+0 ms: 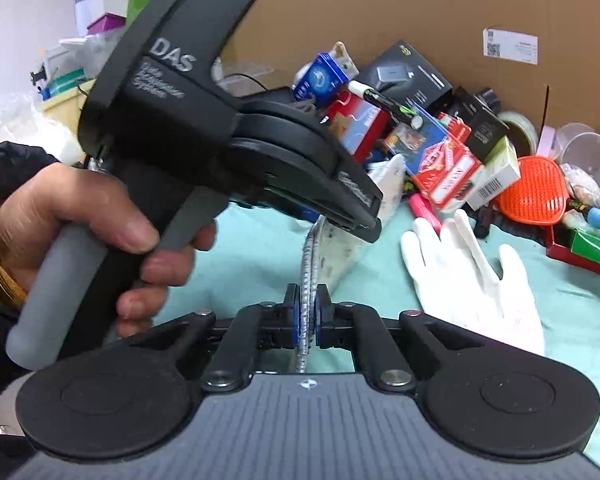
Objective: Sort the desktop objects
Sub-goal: 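Carry both insoles over the brown box and open both grippers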
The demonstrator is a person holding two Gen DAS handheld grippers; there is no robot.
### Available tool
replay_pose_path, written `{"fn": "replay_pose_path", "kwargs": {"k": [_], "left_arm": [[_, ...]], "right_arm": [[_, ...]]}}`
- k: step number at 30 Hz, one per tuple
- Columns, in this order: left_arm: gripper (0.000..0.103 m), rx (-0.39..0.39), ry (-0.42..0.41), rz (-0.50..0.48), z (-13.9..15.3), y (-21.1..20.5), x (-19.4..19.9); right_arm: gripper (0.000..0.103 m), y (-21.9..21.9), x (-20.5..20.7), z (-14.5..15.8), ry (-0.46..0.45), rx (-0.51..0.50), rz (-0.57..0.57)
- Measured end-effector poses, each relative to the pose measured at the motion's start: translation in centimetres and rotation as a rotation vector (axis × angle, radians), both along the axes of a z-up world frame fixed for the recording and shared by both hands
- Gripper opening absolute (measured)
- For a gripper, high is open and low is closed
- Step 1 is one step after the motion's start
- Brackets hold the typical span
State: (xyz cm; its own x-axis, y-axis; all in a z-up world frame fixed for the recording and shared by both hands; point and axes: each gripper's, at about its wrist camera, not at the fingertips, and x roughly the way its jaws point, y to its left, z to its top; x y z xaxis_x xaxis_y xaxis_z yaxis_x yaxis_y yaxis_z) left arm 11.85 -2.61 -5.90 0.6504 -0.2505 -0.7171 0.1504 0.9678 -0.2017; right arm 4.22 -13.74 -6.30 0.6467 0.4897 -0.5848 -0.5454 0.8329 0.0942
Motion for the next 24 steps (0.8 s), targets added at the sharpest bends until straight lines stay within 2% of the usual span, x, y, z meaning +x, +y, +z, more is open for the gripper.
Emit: {"fn": "replay_pose_path", "kwargs": {"k": [2, 5, 9, 13, 17, 24], "left_arm": [[0.004, -0.012, -0.019, 0.003, 0.7, -0.3, -0.2], [0.005, -0.052, -0.052, 0.007, 2.3, -1.0, -0.2], [0.005, -0.071, -0.142, -0.007, 5.4, -3.5, -0.4], [0.007, -0.108, -0.196, -0.060, 8.4, -7.0, 0.9], [0.008, -0.138, -0.242, -0.136, 10.2, -11.7, 2.6], [0.009, -0.224, -0.173, -0.228, 10.8, -19.8, 7.7]], "right_arm": [[0.007, -0.2, -0.4, 0.4, -0.026, -0.003, -0.013], [0.007, -1.4, -0.7, 1.5, -0.061, 0.015, -0.047], [0.007, -3.2, -1.3, 3.5, -0.143, 0.026, -0.088], [0.007, -5.7, -1.5, 5.6, -0.229, 0.034, -0.161], [0.007, -9.1, -1.0, 7.1, -0.296, 0.033, -0.277], [0.008, -15.2, 1.1, 7.7, -0.333, 0.005, -0.445]]}}
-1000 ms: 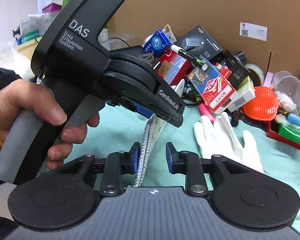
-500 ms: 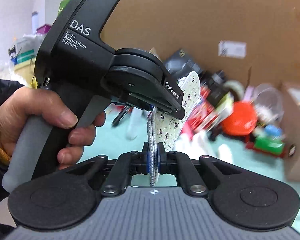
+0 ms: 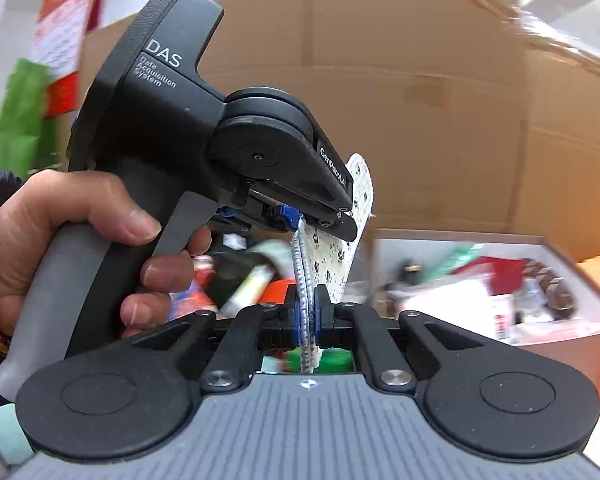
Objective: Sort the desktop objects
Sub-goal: 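Carry both insoles over the brown box and open both grippers, then withdraw both grippers from the box back toward the pile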
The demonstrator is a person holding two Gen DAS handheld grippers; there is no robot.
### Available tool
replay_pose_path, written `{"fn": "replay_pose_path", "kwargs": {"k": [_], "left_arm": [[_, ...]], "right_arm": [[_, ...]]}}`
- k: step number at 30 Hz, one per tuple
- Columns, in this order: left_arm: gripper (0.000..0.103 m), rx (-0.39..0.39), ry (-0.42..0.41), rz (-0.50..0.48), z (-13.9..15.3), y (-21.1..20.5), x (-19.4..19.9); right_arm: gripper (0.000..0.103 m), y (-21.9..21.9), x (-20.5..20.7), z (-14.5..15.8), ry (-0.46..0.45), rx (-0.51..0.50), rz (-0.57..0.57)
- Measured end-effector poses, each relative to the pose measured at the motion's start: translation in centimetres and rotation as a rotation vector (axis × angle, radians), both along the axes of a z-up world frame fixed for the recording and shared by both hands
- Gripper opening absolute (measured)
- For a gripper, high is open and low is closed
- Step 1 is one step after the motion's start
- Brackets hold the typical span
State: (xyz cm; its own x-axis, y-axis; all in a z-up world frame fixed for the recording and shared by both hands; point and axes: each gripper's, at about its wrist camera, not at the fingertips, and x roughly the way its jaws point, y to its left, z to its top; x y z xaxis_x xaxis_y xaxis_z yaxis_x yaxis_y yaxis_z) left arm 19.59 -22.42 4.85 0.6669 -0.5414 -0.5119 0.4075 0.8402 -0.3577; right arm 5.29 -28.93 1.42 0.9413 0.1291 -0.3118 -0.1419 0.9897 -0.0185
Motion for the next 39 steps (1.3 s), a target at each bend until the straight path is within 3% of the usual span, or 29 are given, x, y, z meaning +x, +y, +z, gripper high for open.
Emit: {"fn": "replay_pose_path", "kwargs": {"k": [6, 9, 13, 16, 18, 22, 26, 28, 29, 30, 32, 34, 39], "left_arm": [[0.011, -0.022, -0.004, -0.046, -0.3, -5.2, 3.1], [0.013, -0.081, 0.015, -0.063, -0.8, -6.3, 5.0], [0.017, -0.161, 0.060, -0.087, -1.9, -7.6, 7.6], [0.018, -0.158, 0.095, -0.092, -3.2, -8.7, 9.1], [0.023, -0.137, 0.111, -0.082, -3.9, -8.9, 9.9], [0.043, -0.077, 0.135, -0.052, -5.4, -8.8, 10.9], [0.051, -0.047, 0.162, -0.029, -6.5, -8.1, 11.5], [0.059, -0.032, 0.152, -0.011, -6.3, -7.8, 11.2], [0.063, -0.025, 0.141, -0.013, -6.1, -7.7, 11.1], [0.066, -0.022, 0.132, -0.015, -5.9, -7.6, 11.0], [0.080, -0.022, 0.111, -0.011, -5.0, -7.2, 10.6], [0.085, -0.015, 0.076, -0.004, -4.1, -6.9, 10.0], [0.087, 0.027, 0.001, -0.022, -2.4, -6.8, 8.8]], "right_arm": [[0.008, -4.6, 2.4, 0.0, -0.015, 0.022, -0.073], [0.009, -6.1, 3.1, 0.1, -0.021, 0.023, -0.093], [0.010, -6.5, 4.5, -0.7, -0.046, -0.125, -0.171], [0.010, -6.6, 5.4, -1.6, -0.033, -0.184, -0.199], [0.010, -6.4, 5.7, -2.2, -0.009, -0.188, -0.185], [0.015, -5.8, 5.8, -3.3, 0.020, -0.192, -0.148], [0.023, -4.6, 5.8, -4.0, 0.021, -0.256, -0.133], [0.041, -4.3, 5.4, -4.0, 0.022, -0.279, -0.122], [0.061, -4.1, 5.0, -4.0, 0.024, -0.279, -0.111], [0.073, -3.8, 4.5, -4.0, 0.019, -0.284, -0.099], [0.078, -3.1, 3.4, -4.0, 0.001, -0.321, -0.078], [0.080, -3.4, 3.6, -3.3, -0.004, -0.342, -0.074], [0.076, -4.6, 4.4, -1.9, -0.006, -0.260, -0.054]]}}
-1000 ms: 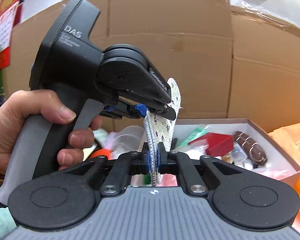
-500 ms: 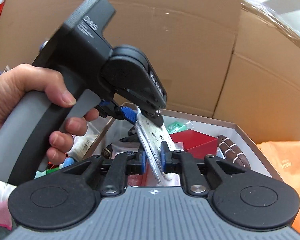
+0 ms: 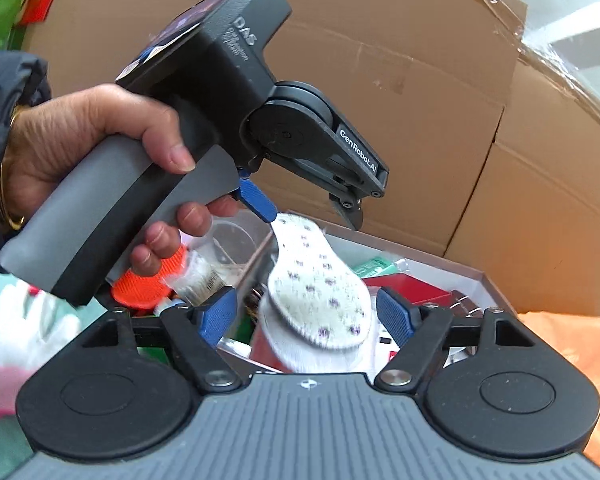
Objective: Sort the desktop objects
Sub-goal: 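Withdraw both grippers from the box back toward the pile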
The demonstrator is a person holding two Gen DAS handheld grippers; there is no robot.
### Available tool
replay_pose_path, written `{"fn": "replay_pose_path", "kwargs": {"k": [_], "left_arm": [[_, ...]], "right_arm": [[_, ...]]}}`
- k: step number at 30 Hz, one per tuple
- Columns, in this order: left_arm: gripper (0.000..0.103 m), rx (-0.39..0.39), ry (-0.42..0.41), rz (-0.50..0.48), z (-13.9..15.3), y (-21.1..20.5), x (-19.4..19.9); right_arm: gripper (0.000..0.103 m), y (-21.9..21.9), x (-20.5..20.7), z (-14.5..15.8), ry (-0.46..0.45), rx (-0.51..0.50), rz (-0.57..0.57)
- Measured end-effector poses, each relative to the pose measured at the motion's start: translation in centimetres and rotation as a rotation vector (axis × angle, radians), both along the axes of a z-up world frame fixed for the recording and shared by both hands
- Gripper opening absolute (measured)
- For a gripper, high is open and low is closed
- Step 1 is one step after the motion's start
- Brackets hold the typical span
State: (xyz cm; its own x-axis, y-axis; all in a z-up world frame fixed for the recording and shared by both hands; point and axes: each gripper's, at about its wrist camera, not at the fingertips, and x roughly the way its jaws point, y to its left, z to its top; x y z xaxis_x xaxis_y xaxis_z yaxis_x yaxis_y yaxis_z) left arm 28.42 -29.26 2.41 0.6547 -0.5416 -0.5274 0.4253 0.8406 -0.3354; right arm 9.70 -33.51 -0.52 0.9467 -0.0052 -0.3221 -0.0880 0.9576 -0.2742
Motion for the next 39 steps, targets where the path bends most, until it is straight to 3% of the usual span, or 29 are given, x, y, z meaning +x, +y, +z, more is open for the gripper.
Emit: {"fn": "replay_pose_path", "kwargs": {"k": [1, 3, 6, 8, 15, 23, 24, 25, 26, 29, 33, 36, 39], "left_arm": [[0.087, -0.002, -0.011, -0.001, 0.3, 0.2, -0.2], [0.085, -0.009, -0.008, -0.016, 0.6, 0.5, -0.3], [0.068, 0.005, 0.025, -0.068, 0.1, 0.1, -0.1], [0.056, 0.015, 0.059, -0.106, -0.8, -0.2, 0.1], [0.054, -0.014, 0.078, -0.107, -3.1, -1.1, 1.3], [0.055, 0.046, -0.007, -0.106, -4.1, -2.1, 0.7], [0.057, 0.031, -0.008, -0.104, -4.0, -1.9, 0.5], [0.067, 0.011, -0.008, -0.098, -3.9, -1.6, 0.2], [0.084, -0.011, -0.011, -0.087, -3.6, -1.2, -0.1], [0.103, -0.048, -0.080, -0.035, -2.3, 0.2, -2.1], [0.103, -0.056, -0.155, -0.044, -0.2, 2.6, -5.2], [0.103, -0.031, -0.204, -0.056, 0.9, 4.5, -8.0], [0.103, 0.000, -0.243, -0.070, 1.2, 6.7, -11.2]], "right_arm": [[0.073, -0.2, 0.1, 0.1, 0.000, 0.027, 0.000], [0.053, -0.9, 0.8, 0.4, 0.015, 0.090, -0.002], [0.035, -1.6, 2.0, 0.4, 0.051, 0.182, -0.020], [0.029, -1.7, 2.8, -0.1, 0.072, 0.199, -0.043], [0.024, -2.1, 4.7, -0.7, 0.102, 0.181, -0.090], [0.023, -2.7, 5.7, -1.5, 0.116, 0.188, -0.100], [0.024, -2.5, 5.6, -1.5, 0.117, 0.182, -0.097], [0.026, -2.5, 5.4, -1.4, 0.111, 0.188, -0.093], [0.031, -2.4, 5.1, -1.0, 0.098, 0.204, -0.083], [0.054, -2.1, 4.0, -0.4, 0.056, 0.212, -0.096], [0.081, -1.1, 1.5, 1.3, -0.021, 0.199, -0.091], [0.094, 0.2, -0.5, 2.4, -0.074, 0.204, -0.066], [0.099, 1.4, -2.5, 3.1, -0.116, 0.231, -0.013]]}}
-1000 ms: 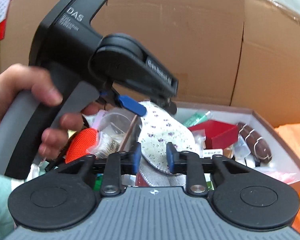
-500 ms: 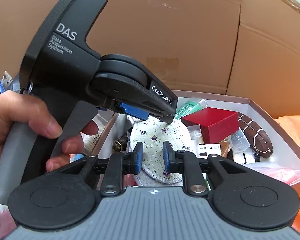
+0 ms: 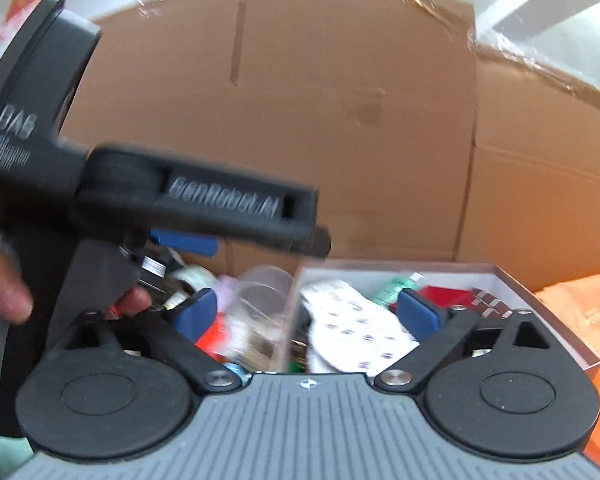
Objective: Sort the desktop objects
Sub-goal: 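Withdraw both grippers from the box back toward the pile, then grasp the pink-capped marker with the left gripper while the right grasps the white glove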
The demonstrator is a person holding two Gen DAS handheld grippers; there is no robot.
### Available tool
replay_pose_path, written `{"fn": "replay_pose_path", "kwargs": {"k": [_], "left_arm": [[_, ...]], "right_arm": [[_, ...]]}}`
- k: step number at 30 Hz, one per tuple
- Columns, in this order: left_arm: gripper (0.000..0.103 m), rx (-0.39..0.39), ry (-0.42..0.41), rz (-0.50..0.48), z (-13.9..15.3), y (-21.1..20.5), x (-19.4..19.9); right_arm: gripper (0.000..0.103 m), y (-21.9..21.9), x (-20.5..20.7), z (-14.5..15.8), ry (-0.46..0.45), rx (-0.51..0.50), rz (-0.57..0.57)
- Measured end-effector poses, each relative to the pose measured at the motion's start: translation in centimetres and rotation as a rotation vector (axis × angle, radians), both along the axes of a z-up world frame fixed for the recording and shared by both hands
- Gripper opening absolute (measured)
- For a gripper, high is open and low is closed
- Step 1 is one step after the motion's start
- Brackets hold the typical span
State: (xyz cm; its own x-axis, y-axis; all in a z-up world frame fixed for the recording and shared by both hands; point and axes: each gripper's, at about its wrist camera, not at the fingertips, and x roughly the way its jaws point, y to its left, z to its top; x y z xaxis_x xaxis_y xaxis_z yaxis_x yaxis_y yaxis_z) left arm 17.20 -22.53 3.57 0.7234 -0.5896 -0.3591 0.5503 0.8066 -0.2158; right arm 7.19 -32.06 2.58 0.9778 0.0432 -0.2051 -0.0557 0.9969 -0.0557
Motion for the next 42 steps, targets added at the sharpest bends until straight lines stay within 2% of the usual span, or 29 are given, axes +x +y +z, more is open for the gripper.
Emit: {"fn": "replay_pose_path", "kwargs": {"k": [3, 5, 12, 18, 23, 30, 34, 38, 40, 42], "left_arm": [[0.103, 0.062, -0.025, 0.005, -0.8, 2.0, -3.4], [0.103, 0.077, -0.031, 0.024, -1.4, 3.7, -5.9], [0.103, 0.020, 0.083, 0.130, -5.1, 10.0, -10.4], [0.103, -0.012, 0.175, 0.202, -8.9, 14.5, -11.3], [0.103, -0.033, 0.199, 0.270, -10.1, 17.6, -10.0], [0.100, 0.020, 0.212, 0.312, -11.2, 18.9, -6.2], [0.090, 0.019, 0.239, 0.334, -11.7, 19.0, -3.4], [0.074, 0.000, 0.304, 0.379, -12.8, 19.4, -1.0], [0.069, -0.016, 0.336, 0.396, -13.4, 19.6, 0.0], [0.067, -0.021, 0.342, 0.405, -13.7, 19.5, 0.8]], "right_arm": [[0.102, 1.8, -1.9, 0.1, -0.032, 0.022, 0.075], [0.103, 3.2, -2.4, -0.3, 0.000, 0.024, 0.120], [0.103, 8.7, -4.5, -3.0, 0.078, -0.007, 0.223], [0.103, 11.9, -4.7, -6.0, 0.180, 0.018, 0.276], [0.102, 12.5, -3.4, -7.6, 0.243, 0.025, 0.266], [0.098, 13.1, -1.1, -9.9, 0.332, 0.023, 0.236], [0.093, 13.6, 0.3, -10.4, 0.348, 0.005, 0.237], [0.080, 13.9, 1.7, -10.6, 0.358, 0.002, 0.239], [0.073, 14.1, 2.3, -10.8, 0.371, 0.004, 0.248], [0.066, 14.2, 2.9, -11.0, 0.389, 0.008, 0.253]]}}
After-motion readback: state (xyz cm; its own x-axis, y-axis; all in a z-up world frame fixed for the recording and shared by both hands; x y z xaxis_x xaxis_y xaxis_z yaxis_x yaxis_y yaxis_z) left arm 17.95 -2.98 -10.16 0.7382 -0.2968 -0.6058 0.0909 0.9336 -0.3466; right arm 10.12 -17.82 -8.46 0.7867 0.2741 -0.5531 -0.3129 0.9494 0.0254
